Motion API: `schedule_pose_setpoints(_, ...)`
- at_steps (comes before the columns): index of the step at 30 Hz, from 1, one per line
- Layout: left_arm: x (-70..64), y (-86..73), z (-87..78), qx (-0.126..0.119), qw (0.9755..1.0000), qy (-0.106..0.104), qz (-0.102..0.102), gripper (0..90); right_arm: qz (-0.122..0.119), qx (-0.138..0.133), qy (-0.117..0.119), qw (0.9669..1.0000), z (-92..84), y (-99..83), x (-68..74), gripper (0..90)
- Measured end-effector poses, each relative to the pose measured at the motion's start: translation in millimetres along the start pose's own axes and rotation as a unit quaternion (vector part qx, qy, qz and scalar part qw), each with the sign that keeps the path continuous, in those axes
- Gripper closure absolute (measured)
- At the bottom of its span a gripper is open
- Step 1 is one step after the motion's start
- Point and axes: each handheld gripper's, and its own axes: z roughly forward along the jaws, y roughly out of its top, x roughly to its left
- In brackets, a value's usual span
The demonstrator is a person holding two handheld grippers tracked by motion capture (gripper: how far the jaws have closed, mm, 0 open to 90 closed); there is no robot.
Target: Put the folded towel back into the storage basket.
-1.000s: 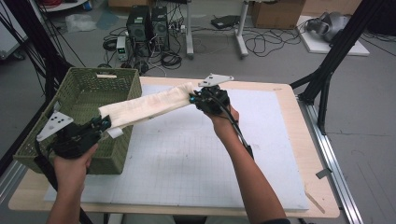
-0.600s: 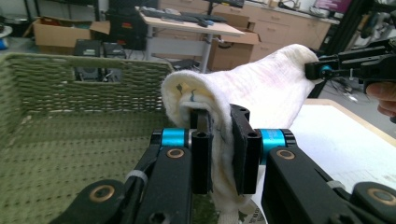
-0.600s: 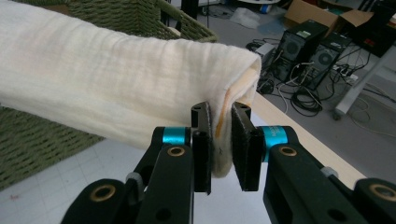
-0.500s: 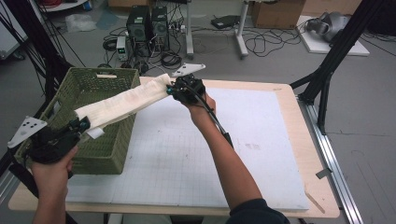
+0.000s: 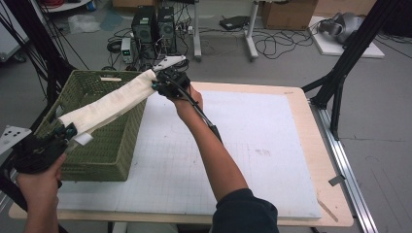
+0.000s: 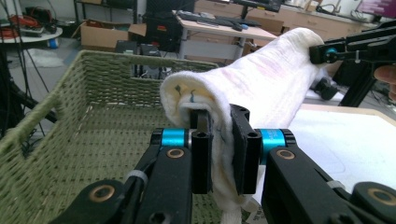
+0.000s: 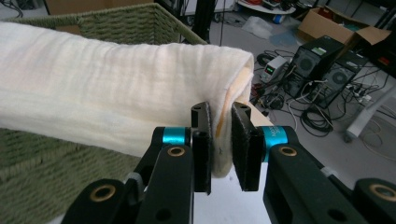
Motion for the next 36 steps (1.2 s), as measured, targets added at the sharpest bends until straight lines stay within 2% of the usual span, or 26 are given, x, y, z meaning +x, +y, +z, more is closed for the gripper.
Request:
schedule_pose_setpoints(11, 19.7, -5.2, -10.4, -0.007, 0.9993, 0.036, -0.012, 79.9, -0.02, 0.012, 0.012, 0.9997, 37.6, 24.7, 16.6, 79.9)
schedule_pose_setpoints(16, 28.1, -6.4, -14.5, -0.01, 0.9987, 0.046, -0.019, 79.9, -0.028, 0.017, 0.018, 0.9993, 56.7, 29.7, 24.1, 79.9)
schedule_pose_setpoints(26, 38.8, -6.8, -14.8, -0.01, 0.9979, 0.06, -0.021, 79.7, -0.028, 0.022, 0.023, 0.9991, 85.9, 34.5, 33.0, 79.8)
schedule_pose_setpoints(31, 43.0, -6.4, -12.1, -0.005, 0.9975, 0.069, -0.015, 78.6, -0.013, 0.019, 0.022, 0.9995, 97.2, 37.1, 35.5, 79.8)
schedule_pose_setpoints(33, 46.4, -4.5, -9.4, 0.002, 0.9976, 0.067, -0.018, 73.1, -0.016, 0.022, 0.017, 0.9995, 102.4, 37.7, 38.8, 79.7)
schedule_pose_setpoints(34, 48.6, -2.8, -7.0, 0.006, 0.9975, 0.066, -0.025, 64.7, -0.019, 0.028, 0.011, 0.9994, 105.5, 37.0, 40.1, 78.0)
schedule_pose_setpoints(36, 51.0, 0.0, -4.7, 0.002, 0.9968, 0.072, -0.033, 48.3, -0.023, 0.044, 0.005, 0.9987, 112.8, 34.2, 40.3, 65.6)
